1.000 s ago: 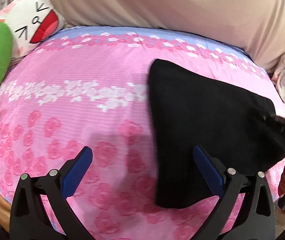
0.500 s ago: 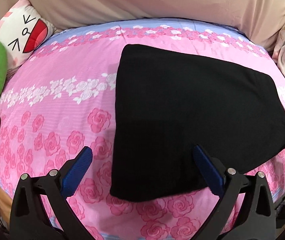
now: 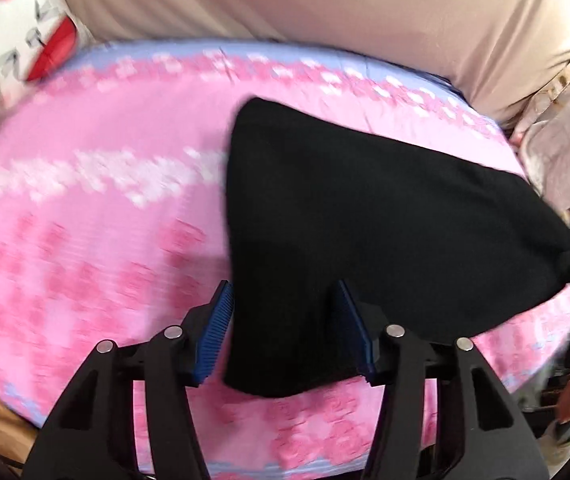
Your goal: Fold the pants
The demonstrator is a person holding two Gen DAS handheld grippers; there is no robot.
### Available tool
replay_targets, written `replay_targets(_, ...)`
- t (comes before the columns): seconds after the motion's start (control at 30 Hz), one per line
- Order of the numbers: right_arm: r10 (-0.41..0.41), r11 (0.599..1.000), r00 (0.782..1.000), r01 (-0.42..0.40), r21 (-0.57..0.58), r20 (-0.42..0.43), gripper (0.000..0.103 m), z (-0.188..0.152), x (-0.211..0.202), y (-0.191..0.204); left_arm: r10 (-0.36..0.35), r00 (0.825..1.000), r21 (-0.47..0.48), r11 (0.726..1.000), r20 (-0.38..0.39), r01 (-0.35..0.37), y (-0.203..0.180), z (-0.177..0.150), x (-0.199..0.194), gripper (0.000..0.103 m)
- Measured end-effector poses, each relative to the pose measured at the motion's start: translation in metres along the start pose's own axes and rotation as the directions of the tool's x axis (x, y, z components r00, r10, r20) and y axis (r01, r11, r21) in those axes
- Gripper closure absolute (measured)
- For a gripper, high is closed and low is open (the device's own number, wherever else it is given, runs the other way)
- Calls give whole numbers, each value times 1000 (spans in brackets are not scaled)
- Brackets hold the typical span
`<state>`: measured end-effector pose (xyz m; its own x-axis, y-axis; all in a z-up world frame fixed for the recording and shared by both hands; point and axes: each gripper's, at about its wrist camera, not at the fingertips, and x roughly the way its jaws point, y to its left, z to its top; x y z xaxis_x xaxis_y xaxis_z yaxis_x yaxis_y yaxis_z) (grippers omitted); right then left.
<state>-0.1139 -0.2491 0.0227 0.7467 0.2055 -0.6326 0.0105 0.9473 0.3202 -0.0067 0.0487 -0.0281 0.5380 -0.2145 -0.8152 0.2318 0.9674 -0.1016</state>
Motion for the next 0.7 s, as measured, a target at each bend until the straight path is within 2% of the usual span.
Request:
replay_targets(0.03,-15,1000,1000,15,1,-16,87,-3,4,-3,51,999,18,999,1,-51,-1,-2,2,34)
replay_targets(0.1,-82,996,987,86,25,-135,80,-24,37,-25,126,992,34,992,-21,-125,-2,-10,14,23)
replay_targets(0.13,-65,995,986,76,65,-155,70,-34,47,-35,109,993,18,994,-37,-109,-1,-13,18,21)
replay_targets(0.17,-11,990,993,27,141,-116,66,-39,41,-43,76,996,3,997,-54,-76,-1,-14,19,20)
replay_targets(0.2,-2,986,993,22,166,-119,65,-38,36,-45,58,996,-4,998,-60,-59,-1,-15,19,15)
replay_targets(0.23,-13,986,994,32,165,-112,60,-35,31,-44,51,997,-9,999,-59,-51,-3,-15,16,11)
replay_targets(0.27,-53,988,995,64,142,-85,52,-31,23,-40,56,997,-3,998,-49,-56,-6,-14,14,10)
replay_targets(0.37,-139,986,987,145,83,-76,48,-23,18,-31,108,994,32,994,-28,-107,-14,-13,13,9)
replay_targets(0.43,-129,986,988,136,93,-80,48,-22,21,-31,122,992,34,992,-37,-121,-18,-13,18,9)
replay_targets(0.57,-99,986,988,114,126,-121,39,-26,34,-35,114,992,32,993,-56,-113,-25,-16,26,8)
replay_targets(0.7,-73,982,987,96,161,-144,37,-32,41,-37,104,993,26,994,-61,-102,-25,-17,29,5)
